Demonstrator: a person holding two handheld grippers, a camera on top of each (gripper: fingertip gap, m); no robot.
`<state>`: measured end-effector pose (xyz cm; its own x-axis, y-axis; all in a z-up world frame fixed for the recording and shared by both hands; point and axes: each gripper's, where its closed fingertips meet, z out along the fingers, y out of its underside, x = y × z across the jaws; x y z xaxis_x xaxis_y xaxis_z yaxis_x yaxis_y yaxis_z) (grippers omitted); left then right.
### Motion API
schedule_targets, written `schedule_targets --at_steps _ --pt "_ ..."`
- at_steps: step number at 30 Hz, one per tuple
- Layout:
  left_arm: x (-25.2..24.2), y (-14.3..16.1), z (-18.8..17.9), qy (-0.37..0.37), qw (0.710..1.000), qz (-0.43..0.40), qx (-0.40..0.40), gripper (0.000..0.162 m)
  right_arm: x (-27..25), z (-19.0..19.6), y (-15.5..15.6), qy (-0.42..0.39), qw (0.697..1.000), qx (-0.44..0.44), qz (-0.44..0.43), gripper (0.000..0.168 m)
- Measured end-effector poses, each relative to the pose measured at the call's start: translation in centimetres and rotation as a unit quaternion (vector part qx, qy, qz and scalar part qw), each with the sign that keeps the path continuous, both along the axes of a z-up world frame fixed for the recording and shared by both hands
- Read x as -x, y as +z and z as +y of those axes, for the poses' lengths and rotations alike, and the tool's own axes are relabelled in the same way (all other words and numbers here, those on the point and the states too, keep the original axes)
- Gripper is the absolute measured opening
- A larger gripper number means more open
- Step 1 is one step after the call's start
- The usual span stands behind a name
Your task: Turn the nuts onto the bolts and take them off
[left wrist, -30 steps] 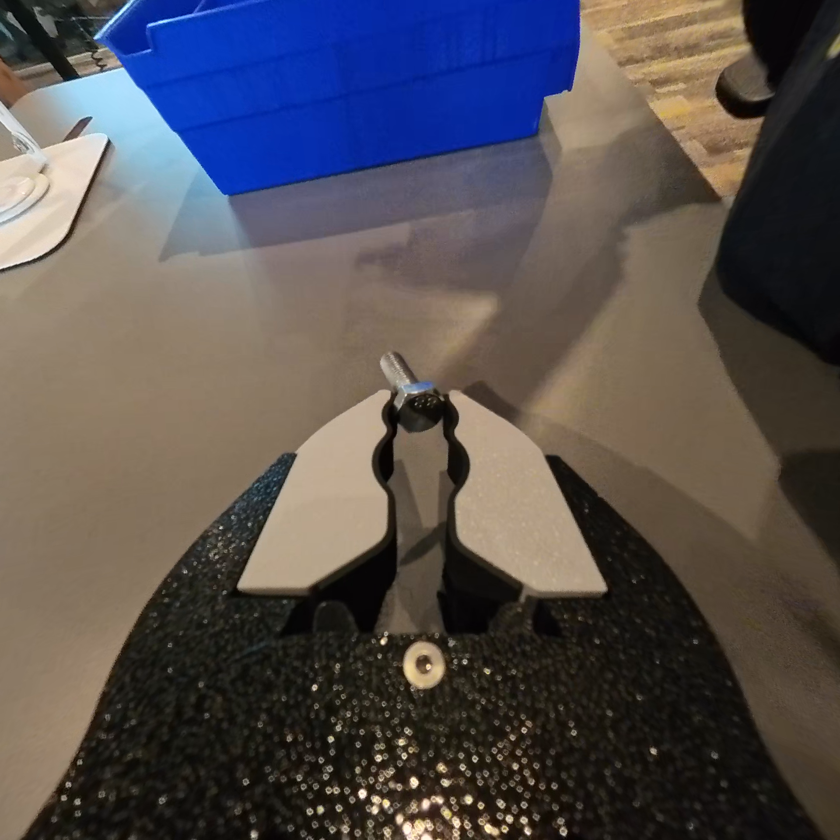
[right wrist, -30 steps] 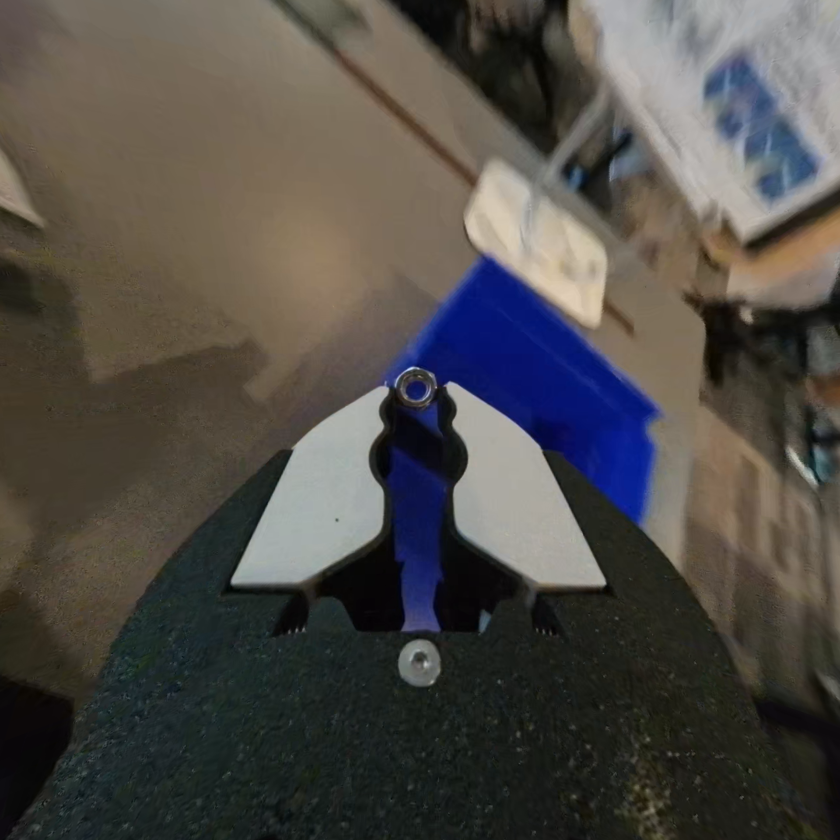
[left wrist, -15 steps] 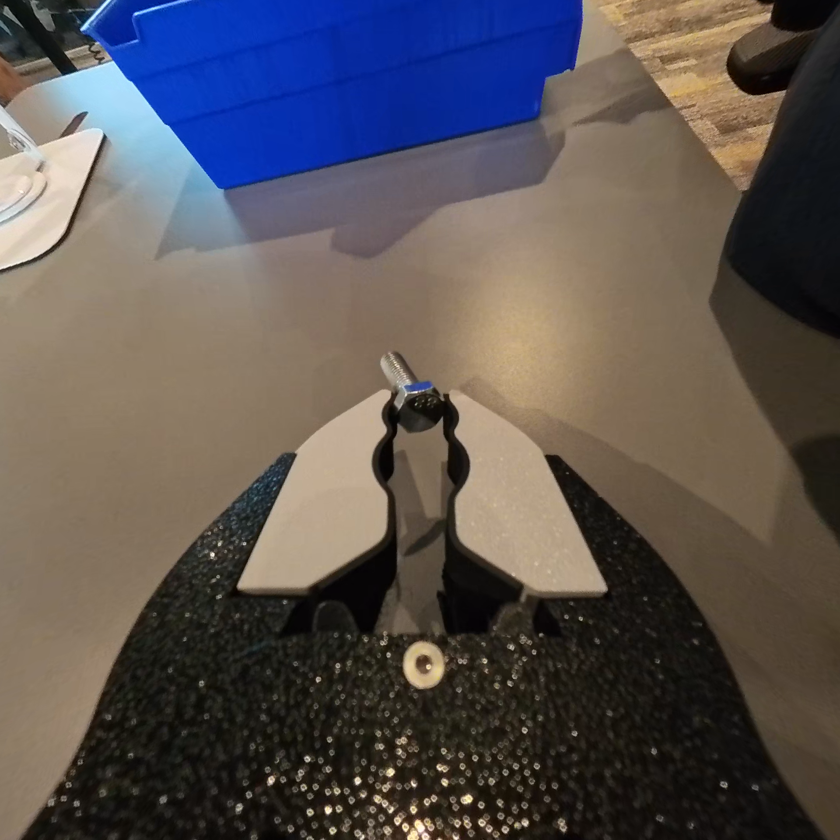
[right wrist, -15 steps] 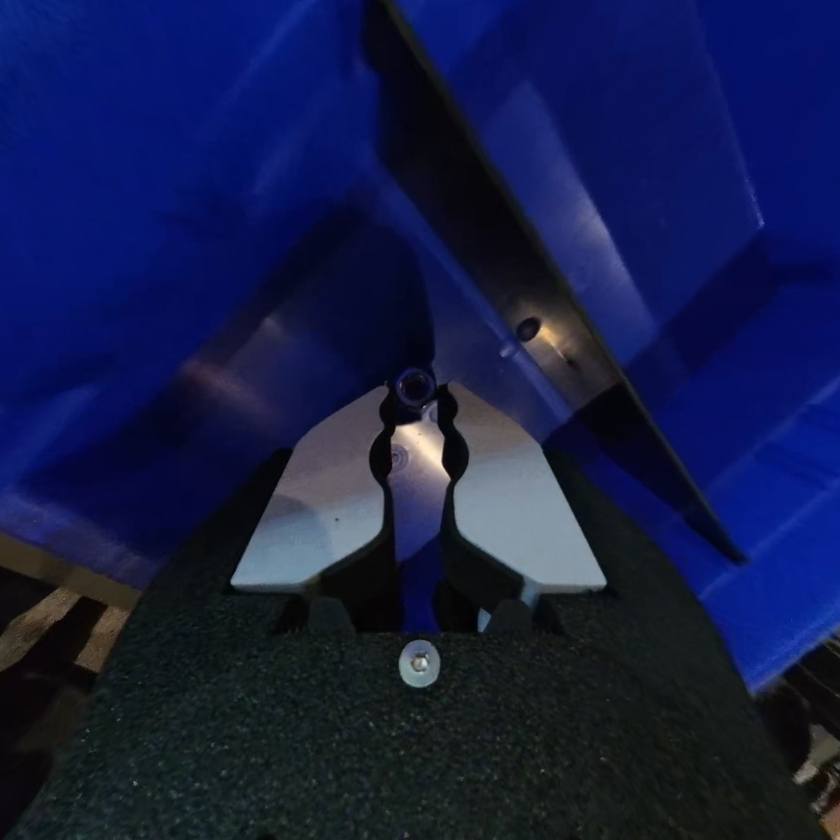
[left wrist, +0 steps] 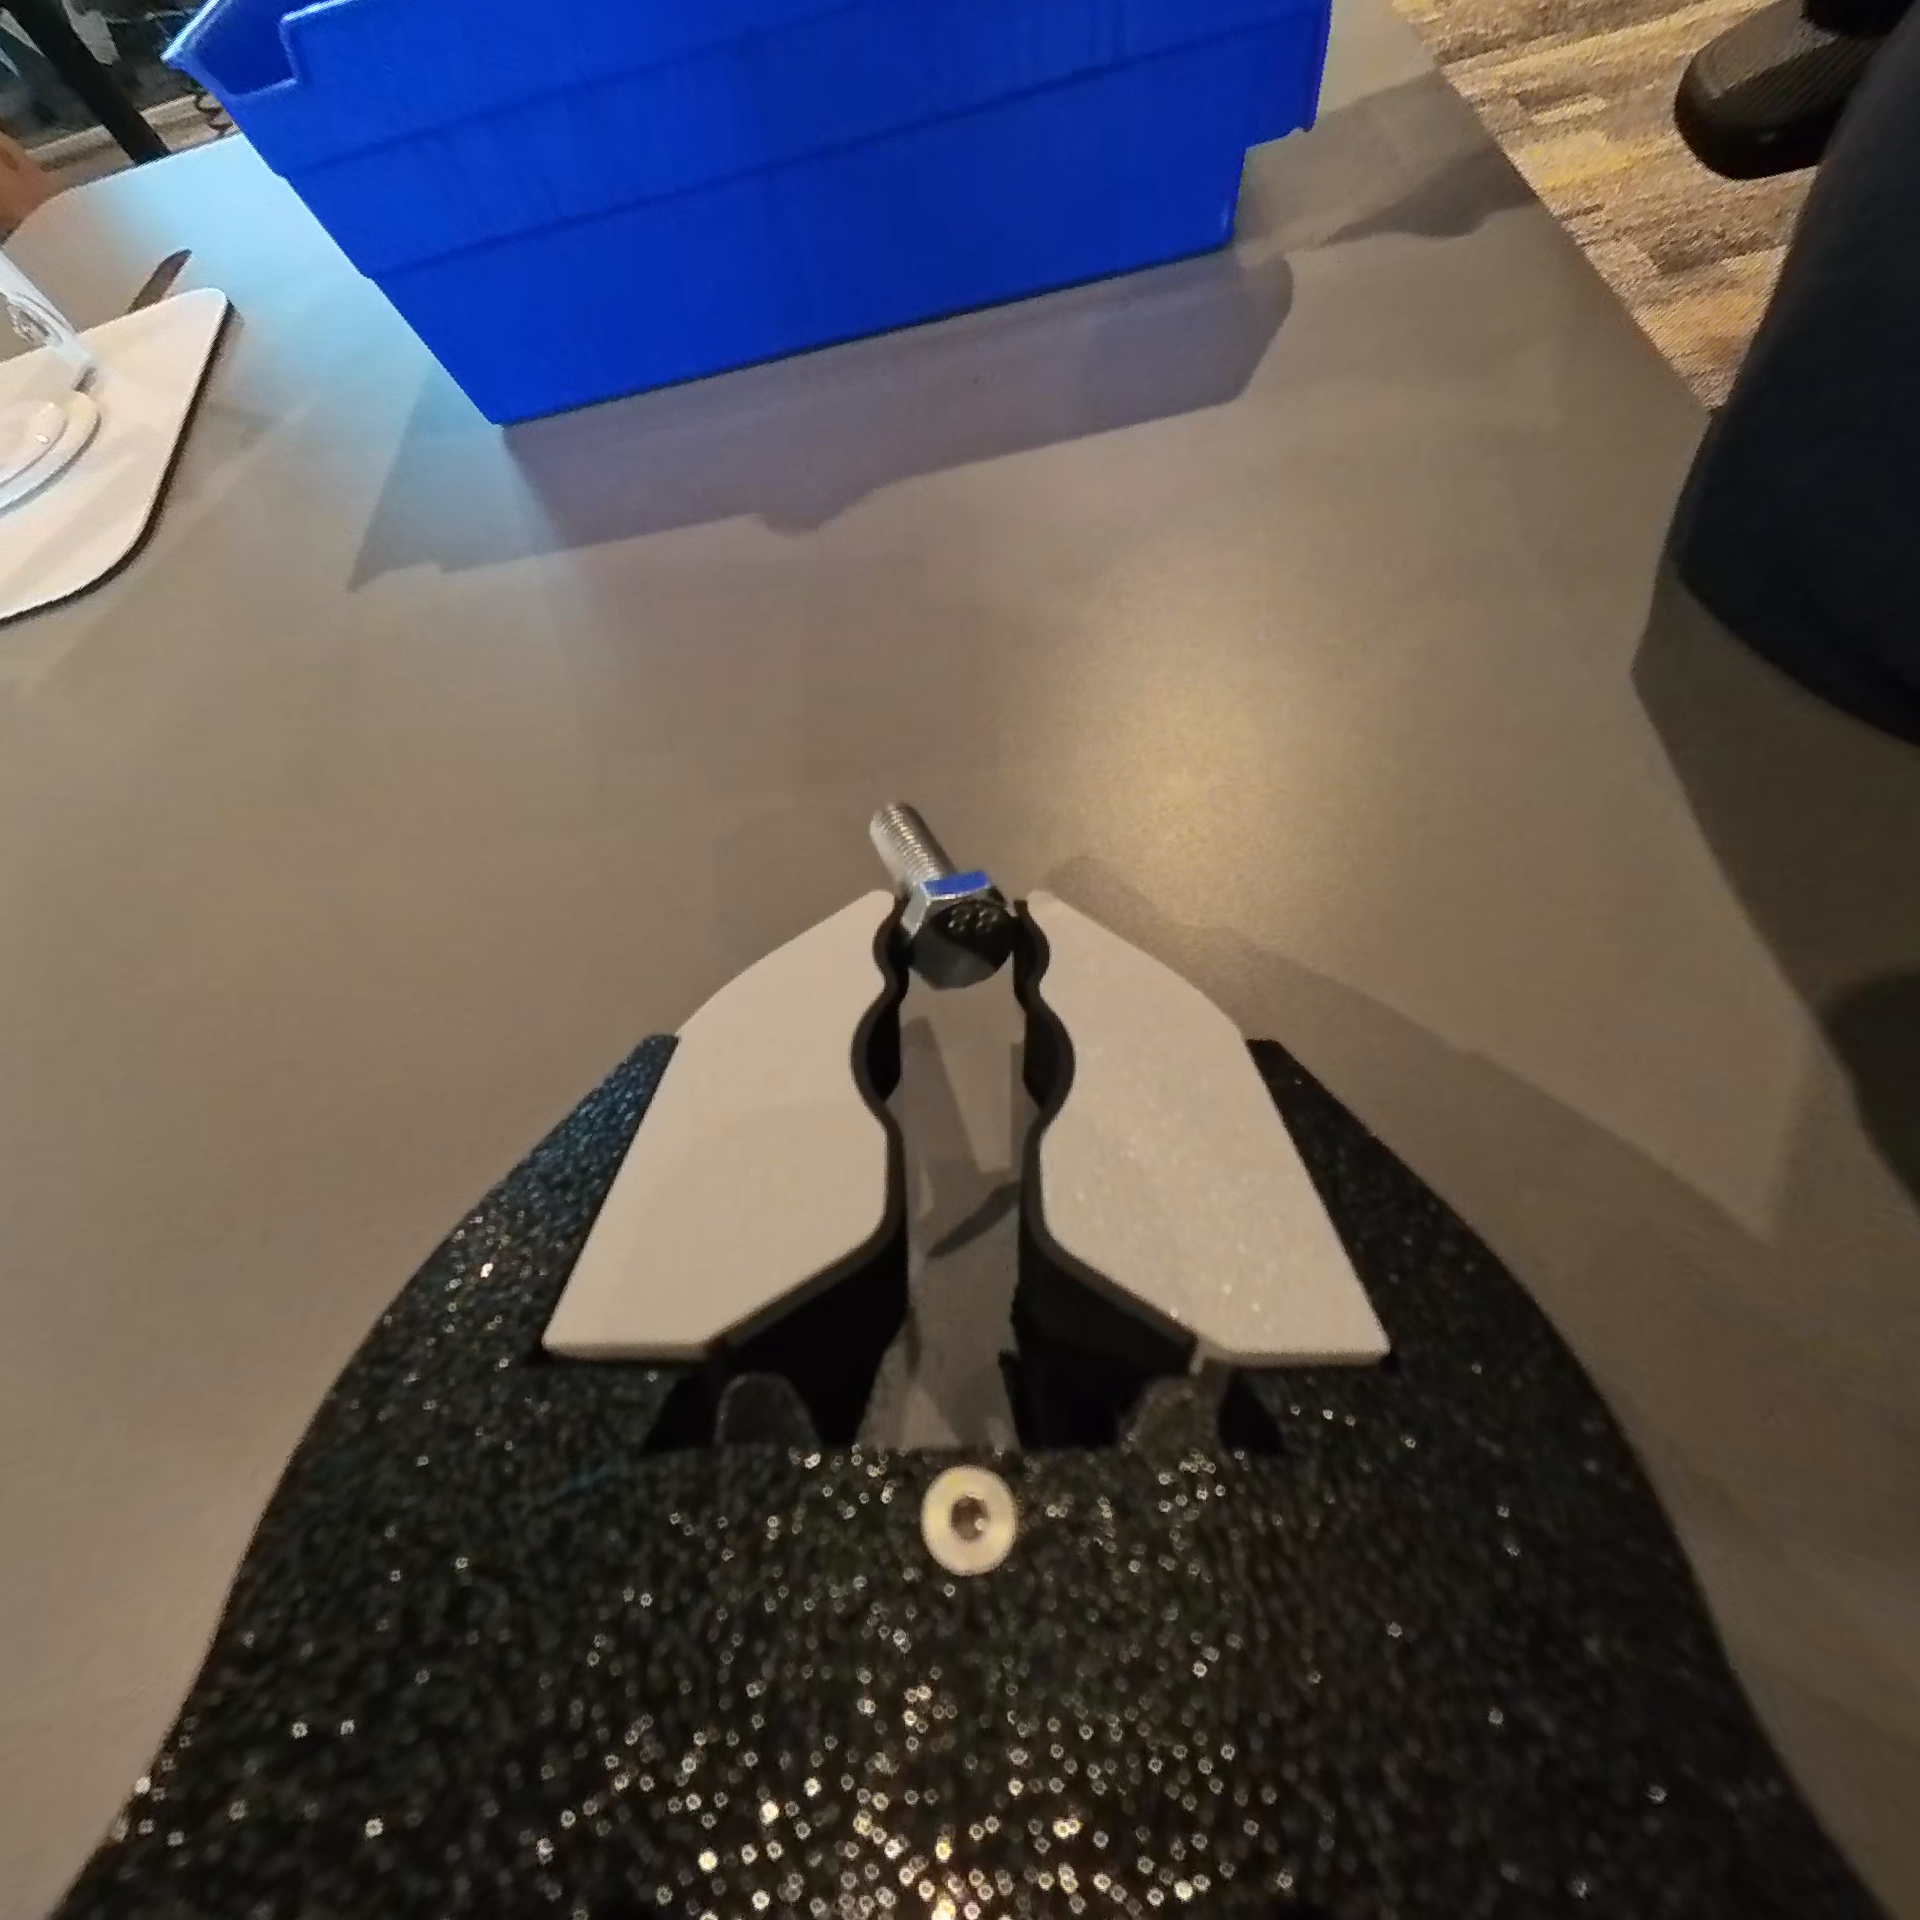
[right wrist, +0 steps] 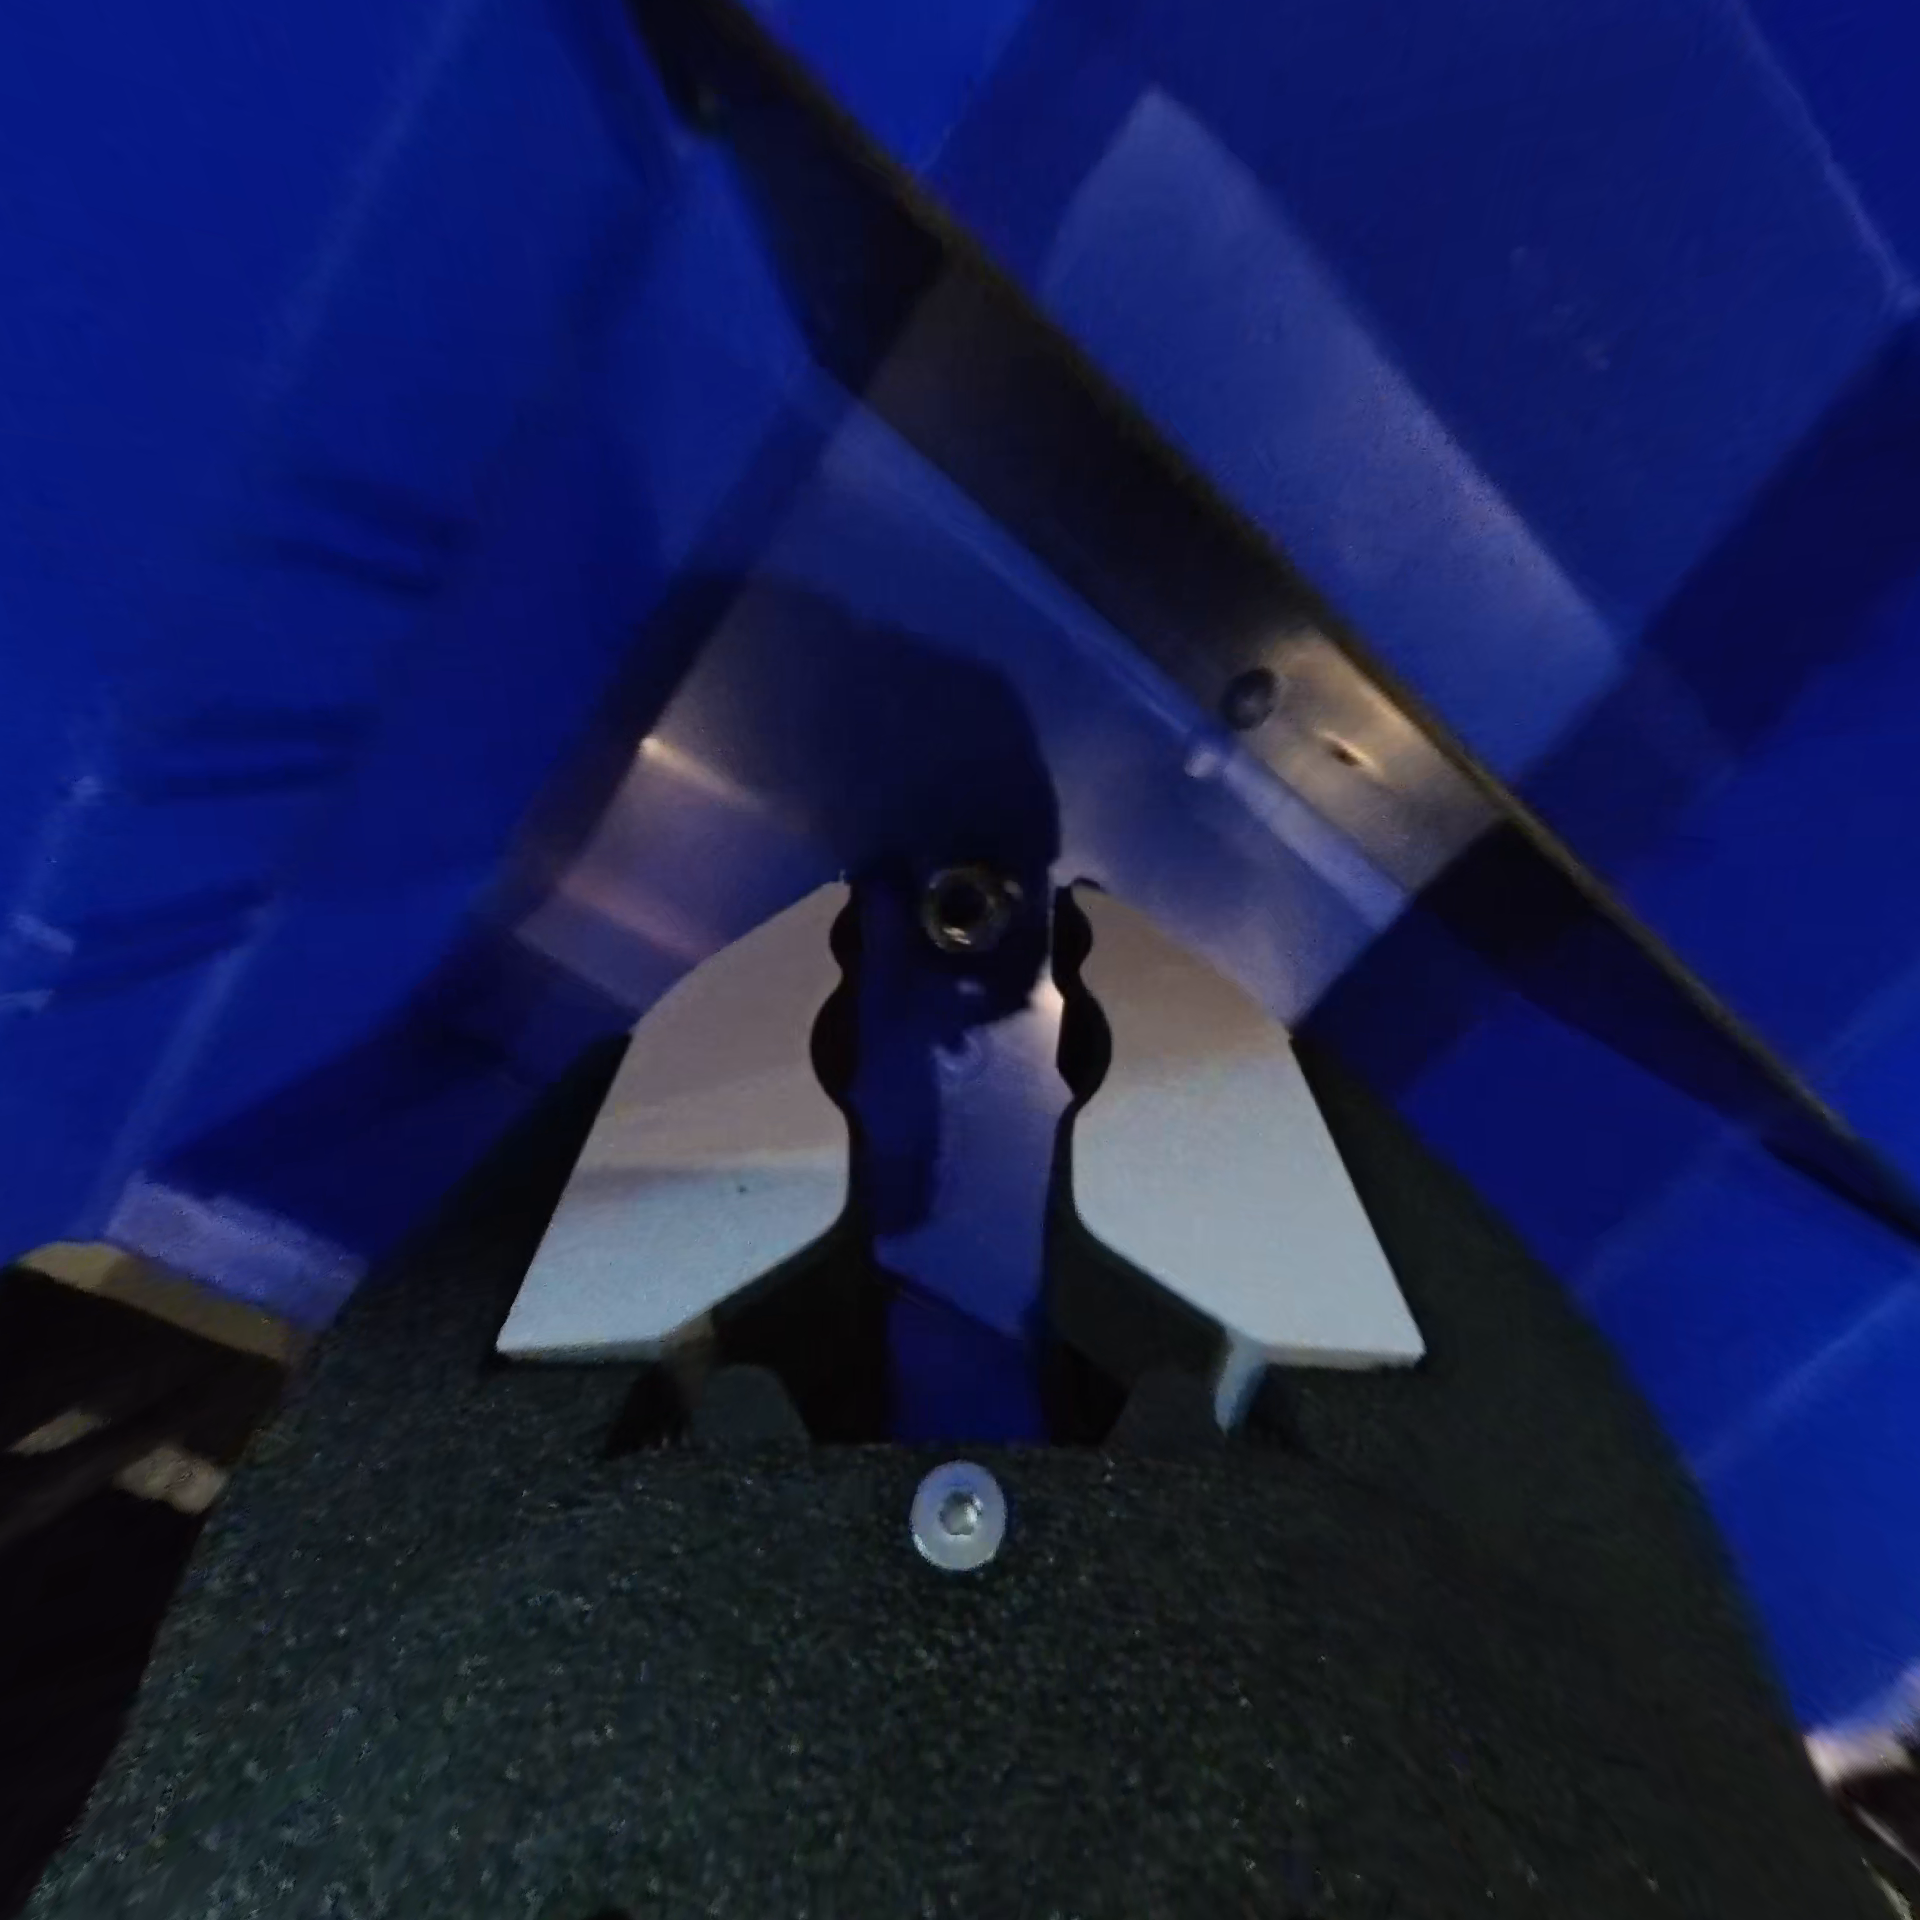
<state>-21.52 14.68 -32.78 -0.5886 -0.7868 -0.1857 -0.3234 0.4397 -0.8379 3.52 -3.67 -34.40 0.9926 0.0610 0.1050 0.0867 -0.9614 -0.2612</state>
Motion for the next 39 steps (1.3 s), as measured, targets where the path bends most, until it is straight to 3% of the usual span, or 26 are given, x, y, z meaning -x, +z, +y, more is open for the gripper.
schedule_targets --at_steps 2,5,7,9,12,17,22,28,31,35,37,39 --pt "0.0 0.0 0.0 0.000 1.000 -0.001 0.000 0.018 -1.1 0.1 2.4 -0.016 0.997 -0.028 -0.066 0.032" --pt "0.0 0.0 0.0 0.000 1.000 -0.001 0.001 0.018 1.3 2.6 8.7 0.002 0.982 -0.147 -0.122 0.025" --pt "0.0 0.1 0.0 -0.002 1.000 -0.001 0.001 0.018 6.1 5.6 12.1 0.087 0.961 -0.234 -0.121 0.020" --pt "0.1 0.1 -0.1 -0.006 1.000 -0.002 0.001 0.018 12.7 8.5 13.0 0.210 0.931 -0.287 -0.079 0.020" --pt "0.3 0.2 -0.3 -0.013 1.000 -0.007 0.002 0.018 20.3 11.6 10.9 0.335 0.890 -0.310 -0.003 0.020" --pt "0.6 0.4 -0.6 -0.027 1.000 -0.014 0.003 0.018 23.8 15.7 5.8 0.358 0.876 -0.310 0.084 0.021" --pt "0.6 0.3 -0.6 -0.029 1.000 -0.011 0.001 0.018 24.4 17.7 3.0 0.407 0.865 -0.293 -0.016 0.016" --pt "0.6 0.2 -0.7 -0.031 0.999 -0.011 -0.001 0.018 24.7 18.5 2.3 0.435 0.849 -0.291 -0.066 0.017" --pt "0.6 0.2 -0.7 -0.032 0.999 -0.012 -0.002 0.018 24.7 18.6 2.3 0.448 0.838 -0.295 -0.100 0.010" --pt "0.4 0.7 -0.5 -0.023 0.999 -0.035 -0.006 0.025 24.5 18.6 2.9 0.442 0.835 -0.310 -0.105 0.010" --pt "0.1 1.0 -0.2 -0.009 0.999 -0.051 -0.007 0.042 24.1 18.6 3.3 0.431 0.840 -0.313 -0.107 0.010" --pt "-0.1 1.0 0.0 0.000 0.999 -0.047 -0.002 0.045 23.3 18.3 3.9 0.415 0.847 -0.310 -0.117 0.010"
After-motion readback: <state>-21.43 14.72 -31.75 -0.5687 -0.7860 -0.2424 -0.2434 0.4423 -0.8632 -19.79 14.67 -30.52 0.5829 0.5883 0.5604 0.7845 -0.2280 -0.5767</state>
